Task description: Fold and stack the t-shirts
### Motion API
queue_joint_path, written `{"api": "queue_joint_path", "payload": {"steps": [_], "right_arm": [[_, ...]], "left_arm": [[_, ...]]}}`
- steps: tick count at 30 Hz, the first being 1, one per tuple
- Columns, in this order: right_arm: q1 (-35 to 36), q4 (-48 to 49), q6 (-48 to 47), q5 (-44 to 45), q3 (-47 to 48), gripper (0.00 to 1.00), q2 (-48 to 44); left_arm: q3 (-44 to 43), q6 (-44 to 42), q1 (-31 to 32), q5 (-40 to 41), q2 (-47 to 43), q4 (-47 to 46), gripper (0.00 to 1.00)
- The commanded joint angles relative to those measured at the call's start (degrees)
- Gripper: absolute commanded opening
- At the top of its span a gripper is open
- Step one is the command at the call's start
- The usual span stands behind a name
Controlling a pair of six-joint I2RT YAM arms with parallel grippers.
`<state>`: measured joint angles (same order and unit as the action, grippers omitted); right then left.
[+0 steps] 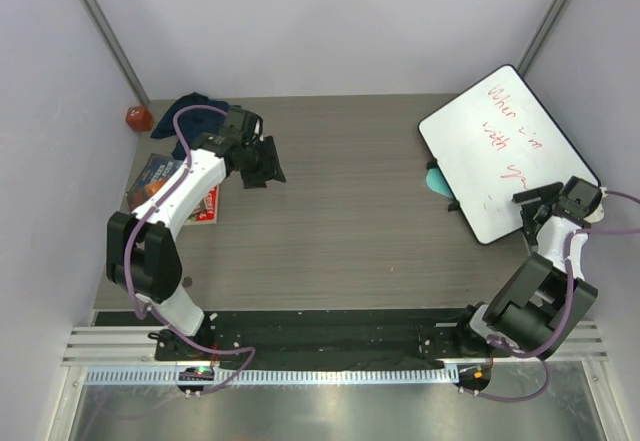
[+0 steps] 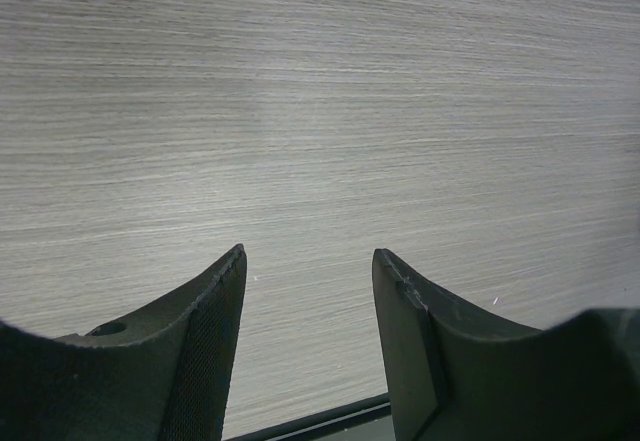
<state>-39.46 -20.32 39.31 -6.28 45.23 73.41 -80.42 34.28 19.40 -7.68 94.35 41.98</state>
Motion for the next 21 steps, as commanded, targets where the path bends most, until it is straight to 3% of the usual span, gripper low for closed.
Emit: {"api": "queue_joint_path", "payload": {"steps": [1, 13, 15, 18, 19, 21], "right_arm": [[0.0, 9.85, -0.99, -8.38, -1.11, 0.8, 0.77], [5.62, 19.97, -2.48, -19.82, -2.08, 0.78, 0.94], [6.24, 19.97, -3.53, -19.73, -1.29, 0.73, 1.39], [7.55, 21.55, -4.33, -19.38, -0.94, 0.52, 1.48], [8.17, 21.72, -4.94, -19.03, -1.02, 0.32, 1.39], [8.79, 21.81, -5.82, -19.2, -1.02, 0.16, 0.95]], "left_arm": [[0.18, 0.43, 0.11, -0.93, 0.4, -1.98, 0.54], [0.44, 0.52, 0.11, -1.46, 0.05, -2.34, 0.54], [0.44, 0.44, 0.11, -1.28, -0.04, -2.25, 0.54], [0.44, 0.26, 0.2, -1.11, -0.3, -2.25, 0.54], [0.44, 0.26, 0.11, -1.11, -0.3, -2.25, 0.54], [0.36, 0.26, 0.11, -1.19, -0.13, -2.16, 0.54]]}}
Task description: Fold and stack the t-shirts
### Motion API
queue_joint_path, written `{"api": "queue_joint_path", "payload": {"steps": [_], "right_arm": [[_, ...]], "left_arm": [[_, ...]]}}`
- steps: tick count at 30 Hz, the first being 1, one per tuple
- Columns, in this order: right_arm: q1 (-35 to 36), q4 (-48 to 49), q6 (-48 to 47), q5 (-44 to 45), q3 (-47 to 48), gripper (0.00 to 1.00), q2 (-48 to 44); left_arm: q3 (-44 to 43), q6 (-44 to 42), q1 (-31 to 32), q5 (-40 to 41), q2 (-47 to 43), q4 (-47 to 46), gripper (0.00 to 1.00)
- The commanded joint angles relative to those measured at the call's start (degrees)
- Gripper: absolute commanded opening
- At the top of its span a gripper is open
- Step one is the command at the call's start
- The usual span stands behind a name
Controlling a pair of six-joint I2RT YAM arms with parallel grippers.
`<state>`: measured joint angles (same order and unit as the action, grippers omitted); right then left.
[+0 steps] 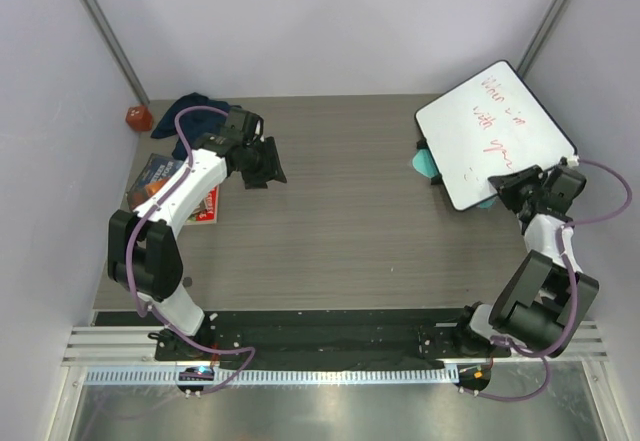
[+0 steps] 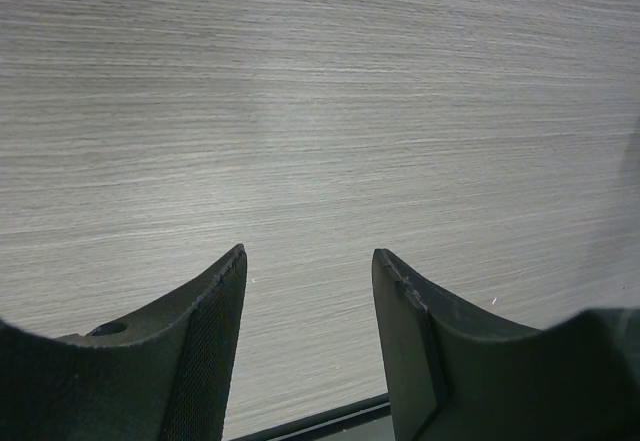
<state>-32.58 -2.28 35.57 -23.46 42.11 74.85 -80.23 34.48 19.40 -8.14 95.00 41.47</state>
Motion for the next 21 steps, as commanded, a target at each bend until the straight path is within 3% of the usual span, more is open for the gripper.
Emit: {"api": "queue_joint_path", "payload": {"steps": [1, 5, 21], "right_arm": [[2.16, 3.78, -2.61, -2.2, 2.01, 0.08, -0.75], [4.89, 2.64, -4.28, -1.24, 1.84, 0.02, -3.65], [7.35, -6.85, -7.53, 5.53, 2.45, 0.02, -6.12]], "left_arm": [[0.16, 0.15, 0.11, -0.82, -0.7, -1.66, 0.54], [-0.11, 0.15, 0.11, -0.82, -0.69, -1.75, 0.54], [0.25, 0.5, 0.11, -1.0, -0.78, -1.75, 0.54]]}}
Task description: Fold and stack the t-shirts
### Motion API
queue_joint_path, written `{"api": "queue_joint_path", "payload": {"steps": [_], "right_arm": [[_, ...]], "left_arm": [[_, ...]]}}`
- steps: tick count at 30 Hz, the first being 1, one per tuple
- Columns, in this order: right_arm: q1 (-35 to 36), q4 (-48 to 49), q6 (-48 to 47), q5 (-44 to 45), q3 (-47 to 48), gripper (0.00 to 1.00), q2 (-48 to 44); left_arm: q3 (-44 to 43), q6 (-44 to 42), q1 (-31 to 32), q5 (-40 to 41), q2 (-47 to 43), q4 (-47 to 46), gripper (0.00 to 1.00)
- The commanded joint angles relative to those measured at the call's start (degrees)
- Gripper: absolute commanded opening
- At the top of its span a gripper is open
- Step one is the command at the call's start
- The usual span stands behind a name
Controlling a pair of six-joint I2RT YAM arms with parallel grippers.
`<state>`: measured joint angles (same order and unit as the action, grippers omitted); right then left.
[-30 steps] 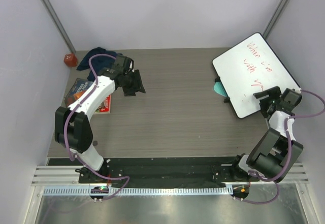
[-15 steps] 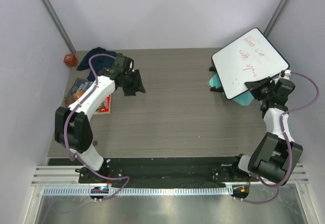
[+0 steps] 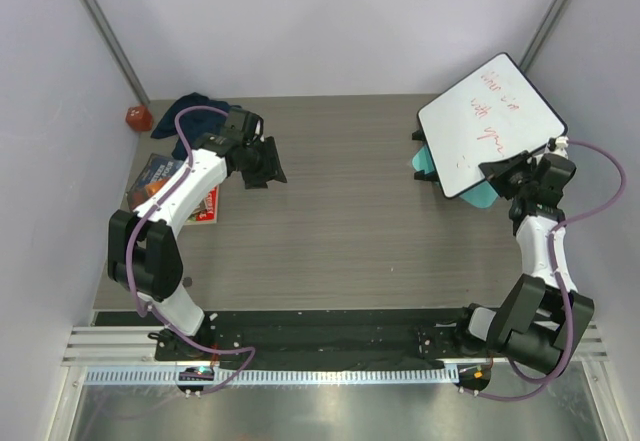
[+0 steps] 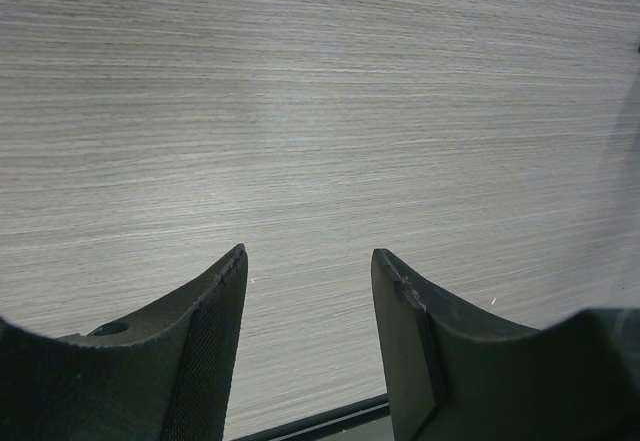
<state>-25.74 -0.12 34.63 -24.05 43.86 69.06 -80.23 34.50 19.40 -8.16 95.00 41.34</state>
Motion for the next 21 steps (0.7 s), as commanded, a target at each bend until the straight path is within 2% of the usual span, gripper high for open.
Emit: {"api": "queue_joint_path", "payload": {"steps": [1, 14, 21], "right_arm": [[1.3, -10.93, -7.2, 6.91, 1.31, 0.02, 0.2], [6.75, -16.23, -9.41, 14.47, 0.71, 0.01, 2.57], [7.1, -17.54, -9.06, 17.28, 0.62, 0.02, 3.89]], "left_arm": [[0.33, 0.57, 0.11, -1.06, -0.7, -1.7, 0.54], [0.77, 0.57, 0.11, -0.89, -1.57, -1.97, 0.53], [0.51, 0.39, 0.11, -0.71, -1.49, -1.88, 0.54]]}}
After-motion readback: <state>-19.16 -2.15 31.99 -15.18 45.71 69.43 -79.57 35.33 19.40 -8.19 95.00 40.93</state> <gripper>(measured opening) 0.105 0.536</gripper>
